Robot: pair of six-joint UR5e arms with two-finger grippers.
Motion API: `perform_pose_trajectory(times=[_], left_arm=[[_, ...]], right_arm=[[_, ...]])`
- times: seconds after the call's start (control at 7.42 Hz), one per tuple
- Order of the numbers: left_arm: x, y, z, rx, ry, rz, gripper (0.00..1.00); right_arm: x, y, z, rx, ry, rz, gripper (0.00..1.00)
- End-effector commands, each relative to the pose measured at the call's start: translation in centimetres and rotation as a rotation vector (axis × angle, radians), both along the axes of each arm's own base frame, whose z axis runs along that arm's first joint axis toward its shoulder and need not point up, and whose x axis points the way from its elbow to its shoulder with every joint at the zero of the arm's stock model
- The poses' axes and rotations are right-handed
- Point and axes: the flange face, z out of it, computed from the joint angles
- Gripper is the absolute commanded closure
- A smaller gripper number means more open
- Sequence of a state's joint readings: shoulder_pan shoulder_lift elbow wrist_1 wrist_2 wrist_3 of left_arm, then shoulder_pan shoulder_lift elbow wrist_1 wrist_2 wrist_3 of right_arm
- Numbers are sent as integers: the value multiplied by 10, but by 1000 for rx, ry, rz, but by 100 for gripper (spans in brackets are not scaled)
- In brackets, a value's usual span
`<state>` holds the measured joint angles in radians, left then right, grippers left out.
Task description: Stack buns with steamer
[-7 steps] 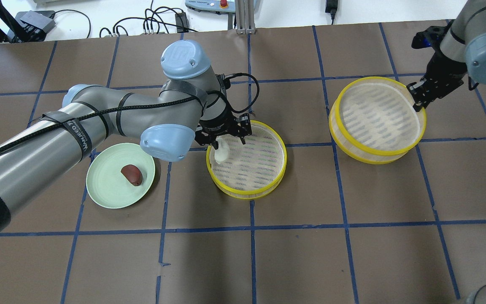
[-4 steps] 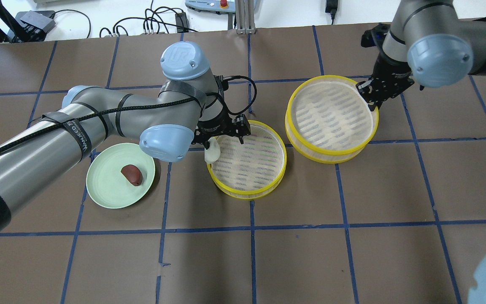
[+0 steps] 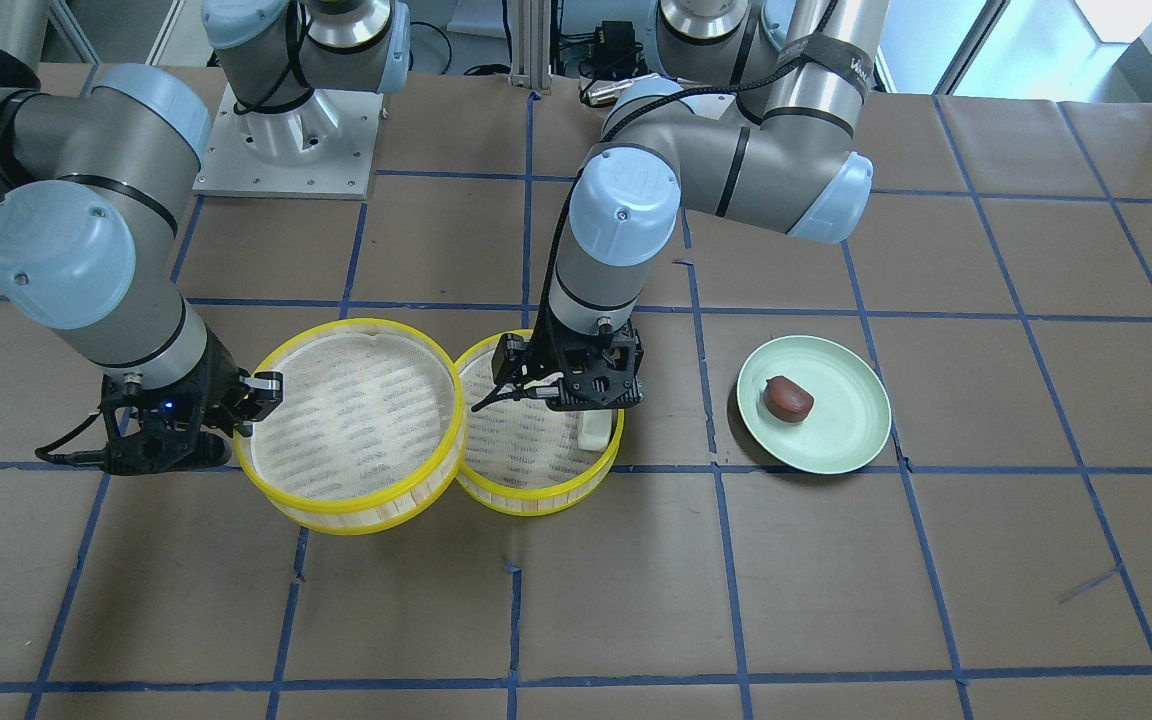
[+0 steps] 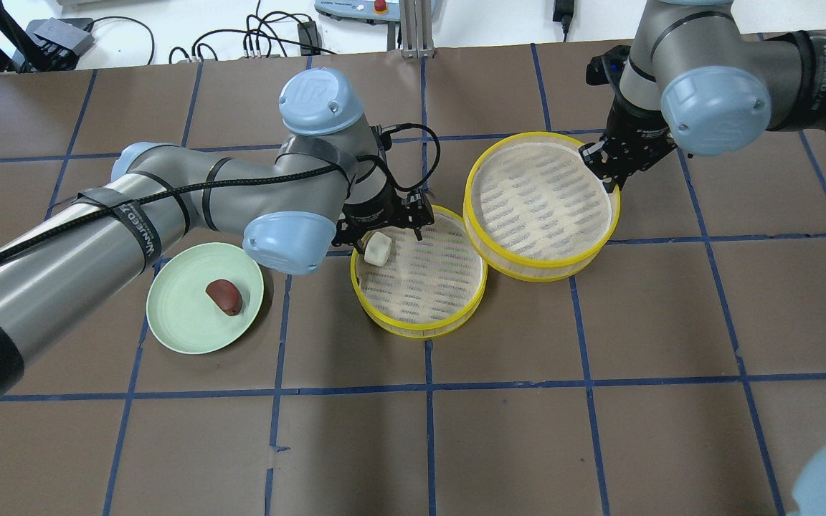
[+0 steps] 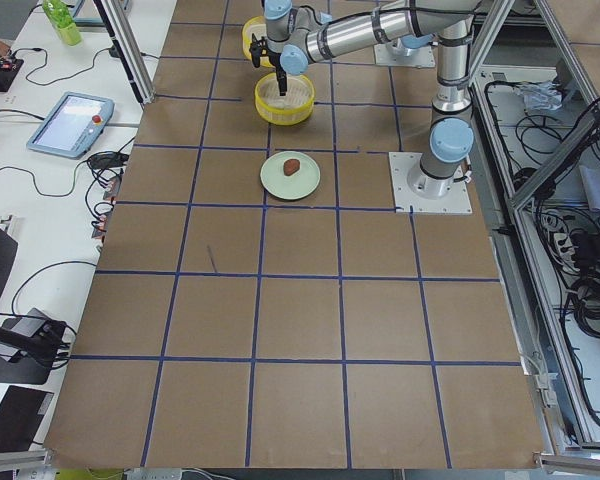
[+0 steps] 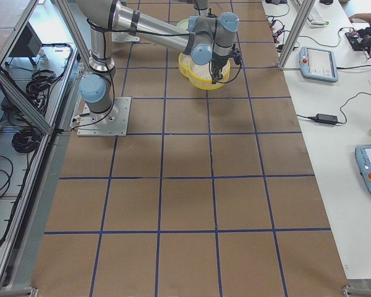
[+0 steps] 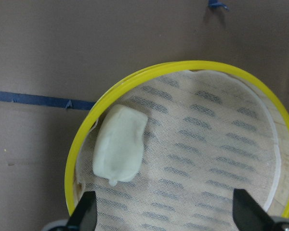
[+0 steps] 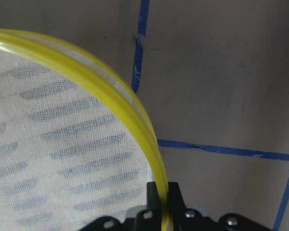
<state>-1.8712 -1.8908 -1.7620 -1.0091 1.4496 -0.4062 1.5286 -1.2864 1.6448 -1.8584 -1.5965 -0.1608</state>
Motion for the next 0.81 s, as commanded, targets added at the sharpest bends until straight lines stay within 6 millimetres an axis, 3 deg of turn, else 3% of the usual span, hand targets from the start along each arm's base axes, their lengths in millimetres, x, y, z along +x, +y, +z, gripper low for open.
perform_pose_trajectory(times=[0.0,0.13,0.27,0.4,0.67], left_arm=[[80,-31,4,-23,-20,-85,0],[124,-39,-7,-9,-28,-113,0],[151,-33,-27,26,-26,-153,0],[185,-27,-44,63,-67,-155,0],[232,-12,-67,122,-93,-182,0]], right_arm=[[32,4,-5,-4,1,-41,93],[41,6,-4,-4,-2,-42,92],[64,12,-5,-6,5,-97,92],[104,24,-10,1,12,-102,92],[150,42,-11,1,15,-108,92]])
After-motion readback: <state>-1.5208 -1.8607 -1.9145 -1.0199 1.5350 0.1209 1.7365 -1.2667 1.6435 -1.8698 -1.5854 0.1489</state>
